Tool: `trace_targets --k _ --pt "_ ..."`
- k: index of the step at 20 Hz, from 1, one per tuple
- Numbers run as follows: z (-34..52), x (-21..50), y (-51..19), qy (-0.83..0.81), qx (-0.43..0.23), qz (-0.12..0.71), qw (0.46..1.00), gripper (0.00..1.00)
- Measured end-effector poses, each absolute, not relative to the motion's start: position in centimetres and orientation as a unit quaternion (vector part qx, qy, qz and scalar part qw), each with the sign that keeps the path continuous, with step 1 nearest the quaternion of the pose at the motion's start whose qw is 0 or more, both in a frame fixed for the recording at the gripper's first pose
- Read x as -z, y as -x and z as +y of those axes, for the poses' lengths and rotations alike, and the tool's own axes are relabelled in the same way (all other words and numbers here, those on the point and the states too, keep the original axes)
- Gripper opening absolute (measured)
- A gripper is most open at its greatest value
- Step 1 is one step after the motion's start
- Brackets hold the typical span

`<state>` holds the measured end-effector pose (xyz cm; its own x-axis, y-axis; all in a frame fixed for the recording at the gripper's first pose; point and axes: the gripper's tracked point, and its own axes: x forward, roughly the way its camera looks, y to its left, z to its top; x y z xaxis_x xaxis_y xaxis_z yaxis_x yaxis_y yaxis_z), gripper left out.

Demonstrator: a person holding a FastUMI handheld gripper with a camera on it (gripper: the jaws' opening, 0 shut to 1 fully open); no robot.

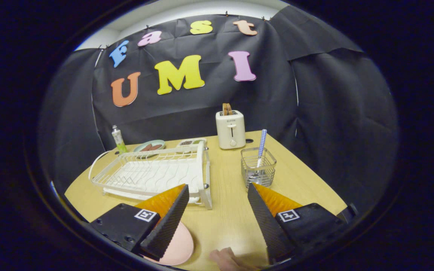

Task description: Take the plate from the dish rack, then take the spoon from the basket and place it into the plate.

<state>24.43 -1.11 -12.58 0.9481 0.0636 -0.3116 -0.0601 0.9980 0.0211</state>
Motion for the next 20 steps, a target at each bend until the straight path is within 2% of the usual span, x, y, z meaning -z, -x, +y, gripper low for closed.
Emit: trace_targets --k 6,14,15,19,20 --pt "-5.9 11.1 -30.5 0.032 0.020 0.125 0.991 1.00" --pt "-9.0 9.9 -39.2 0.007 0.013 0.147 0.989 1.00" --pt "-9.7 9.9 -40.6 0.015 0.022 0.145 0.989 0.98" --pt "-10.6 10.7 -43.6 -0.013 0.021 0.172 0.985 0.76" --pt "-10.6 10.4 -44.3 -0.026 0.013 0.166 0.986 0.74"
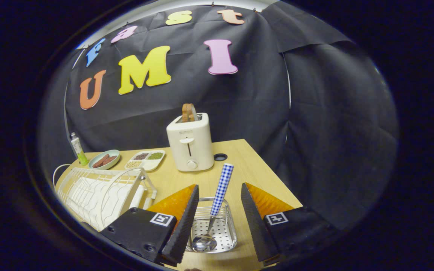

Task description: Take the plate from the dish rack, then take the spoon from the basket and place it into the plate.

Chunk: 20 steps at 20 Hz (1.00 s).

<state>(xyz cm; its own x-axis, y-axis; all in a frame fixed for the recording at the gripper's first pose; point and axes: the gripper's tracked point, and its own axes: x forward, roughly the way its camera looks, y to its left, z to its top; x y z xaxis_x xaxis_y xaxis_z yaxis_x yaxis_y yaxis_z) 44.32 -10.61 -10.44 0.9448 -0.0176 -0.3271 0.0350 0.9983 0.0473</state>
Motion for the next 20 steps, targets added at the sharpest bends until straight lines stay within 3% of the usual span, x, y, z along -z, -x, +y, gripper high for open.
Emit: trace_targets --k 5,7,9,12,20 --pt "-10.8 11.1 -46.6 -0.065 0.000 0.181 0.981 0.63" --pt "-9.9 11.4 -46.6 -0.073 -0.026 0.191 0.978 0.49" --pt "-9.6 11.0 -46.4 -0.082 -0.032 0.185 0.979 0.24" --pt "-10.3 9.3 -45.8 -0.084 -0.011 0.152 0.985 0.18" --pt "-8.8 1.8 -42.4 -0.040 0.004 0.056 0.998 0.16"
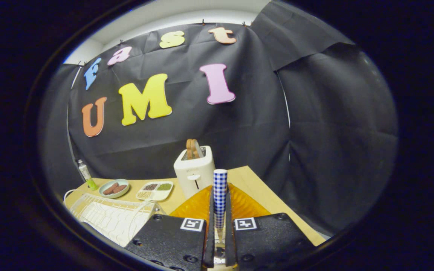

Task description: Take the plate from the dish rack, then take the spoon from the basket and place it into the plate.

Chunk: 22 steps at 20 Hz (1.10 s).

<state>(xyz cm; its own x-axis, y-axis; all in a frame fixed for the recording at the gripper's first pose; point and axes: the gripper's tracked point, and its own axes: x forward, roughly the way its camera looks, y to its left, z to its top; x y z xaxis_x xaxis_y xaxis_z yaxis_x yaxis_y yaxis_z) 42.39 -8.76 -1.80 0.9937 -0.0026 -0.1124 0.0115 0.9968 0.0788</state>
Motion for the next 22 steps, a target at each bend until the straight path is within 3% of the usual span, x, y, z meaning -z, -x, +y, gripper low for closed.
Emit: trace_targets --k 8,13,22 --pt "-2.3 -4.8 -31.6 -0.022 -0.036 -0.007 0.999 0.16" --pt "1.4 -3.6 -24.3 -0.043 -0.038 -0.010 0.998 0.16" --pt "14.2 2.1 -15.0 -0.027 -0.118 0.031 0.992 0.16"
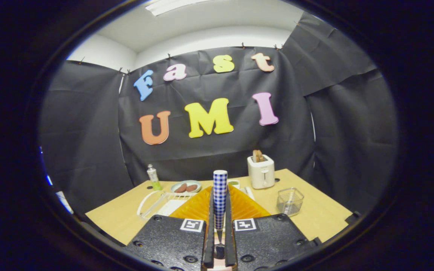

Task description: Take the plate from the dish rack, then take the spoon from the basket and place it into the plate.

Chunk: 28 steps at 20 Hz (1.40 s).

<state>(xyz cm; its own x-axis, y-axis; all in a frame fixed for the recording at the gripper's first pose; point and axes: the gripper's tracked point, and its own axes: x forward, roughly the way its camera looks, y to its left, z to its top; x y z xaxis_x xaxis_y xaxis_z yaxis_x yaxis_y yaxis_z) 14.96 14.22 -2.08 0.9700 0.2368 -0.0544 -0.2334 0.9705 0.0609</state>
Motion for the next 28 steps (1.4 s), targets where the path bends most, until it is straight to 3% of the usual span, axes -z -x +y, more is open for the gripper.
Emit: trace_targets --k 9,15,22,24,26,28 --pt "19.5 10.0 -14.0 -0.031 -0.141 0.008 0.989 0.16" --pt "19.1 15.2 -15.5 -0.031 -0.120 0.012 0.992 0.16" --pt "17.4 15.7 -15.7 -0.026 -0.094 0.014 0.995 0.21" --pt "16.3 14.9 -15.2 -0.028 -0.081 0.000 0.996 0.30" --pt "14.9 14.3 -15.0 -0.027 -0.067 -0.002 0.997 0.47" --pt "14.4 13.5 -14.6 -0.027 -0.085 -0.001 0.996 0.73"
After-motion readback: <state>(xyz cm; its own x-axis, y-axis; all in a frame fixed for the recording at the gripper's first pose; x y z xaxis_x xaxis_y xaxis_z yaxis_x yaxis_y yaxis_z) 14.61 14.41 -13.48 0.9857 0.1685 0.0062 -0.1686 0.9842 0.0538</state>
